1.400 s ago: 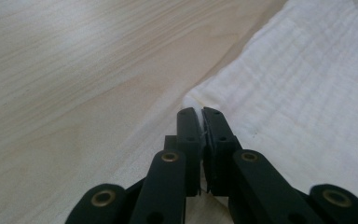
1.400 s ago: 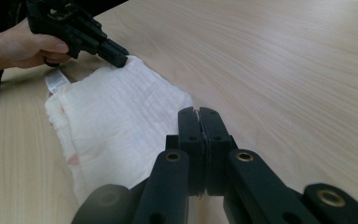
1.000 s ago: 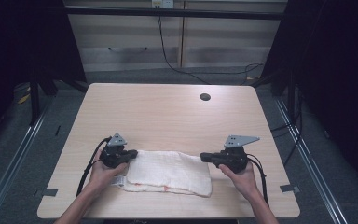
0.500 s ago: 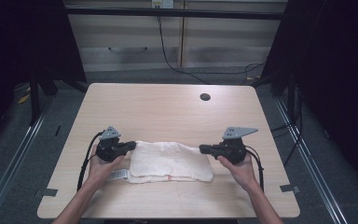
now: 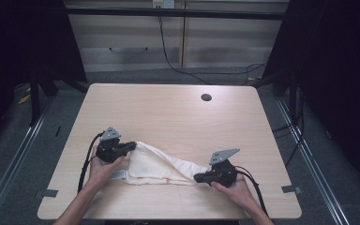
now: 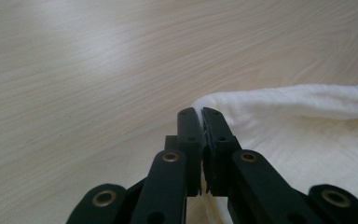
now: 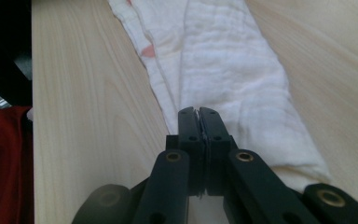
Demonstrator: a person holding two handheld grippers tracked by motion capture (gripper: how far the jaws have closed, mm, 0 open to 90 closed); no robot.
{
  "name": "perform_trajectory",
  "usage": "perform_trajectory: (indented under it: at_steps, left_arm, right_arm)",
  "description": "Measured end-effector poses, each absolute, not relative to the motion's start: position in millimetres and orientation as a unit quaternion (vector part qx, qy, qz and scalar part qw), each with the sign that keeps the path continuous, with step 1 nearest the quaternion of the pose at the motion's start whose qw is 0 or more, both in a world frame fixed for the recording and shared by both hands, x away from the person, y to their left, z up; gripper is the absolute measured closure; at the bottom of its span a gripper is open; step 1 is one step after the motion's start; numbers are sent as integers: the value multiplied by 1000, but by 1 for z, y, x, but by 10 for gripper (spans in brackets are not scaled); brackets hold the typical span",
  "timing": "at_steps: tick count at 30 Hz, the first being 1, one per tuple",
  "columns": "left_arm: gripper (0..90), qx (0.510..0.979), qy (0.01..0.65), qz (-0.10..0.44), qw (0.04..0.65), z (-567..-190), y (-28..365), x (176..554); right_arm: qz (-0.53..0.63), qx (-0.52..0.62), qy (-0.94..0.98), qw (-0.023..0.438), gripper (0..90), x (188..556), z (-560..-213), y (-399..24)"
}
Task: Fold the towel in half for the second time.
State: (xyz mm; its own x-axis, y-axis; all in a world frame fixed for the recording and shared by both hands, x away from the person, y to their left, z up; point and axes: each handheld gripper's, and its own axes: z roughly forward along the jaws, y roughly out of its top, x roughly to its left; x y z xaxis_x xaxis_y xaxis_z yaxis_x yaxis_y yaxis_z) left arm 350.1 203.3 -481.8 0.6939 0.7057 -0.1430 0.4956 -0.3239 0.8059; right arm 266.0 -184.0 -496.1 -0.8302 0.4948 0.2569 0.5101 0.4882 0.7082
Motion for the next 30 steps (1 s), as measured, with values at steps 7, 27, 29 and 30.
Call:
perform_trajectory:
  at_steps: [7, 27, 29, 30]
  left_arm:
    - [868, 798, 347, 123, 478, -468, 198, 344]
    - [866, 860, 219, 105, 449, -463, 184, 274]
    - [865, 867, 210, 91, 443, -468, 182, 267]
    - [865, 870, 206, 86, 439, -471, 180, 264]
  right_arm:
    - [-391, -310, -867, -2, 893, 273, -499, -182]
    - [-389, -362, -846, -37, 895, 284, -500, -197]
    - [-389, -360, -847, -40, 895, 284, -501, -197]
    - [-390, -361, -846, -41, 895, 284, -501, -197]
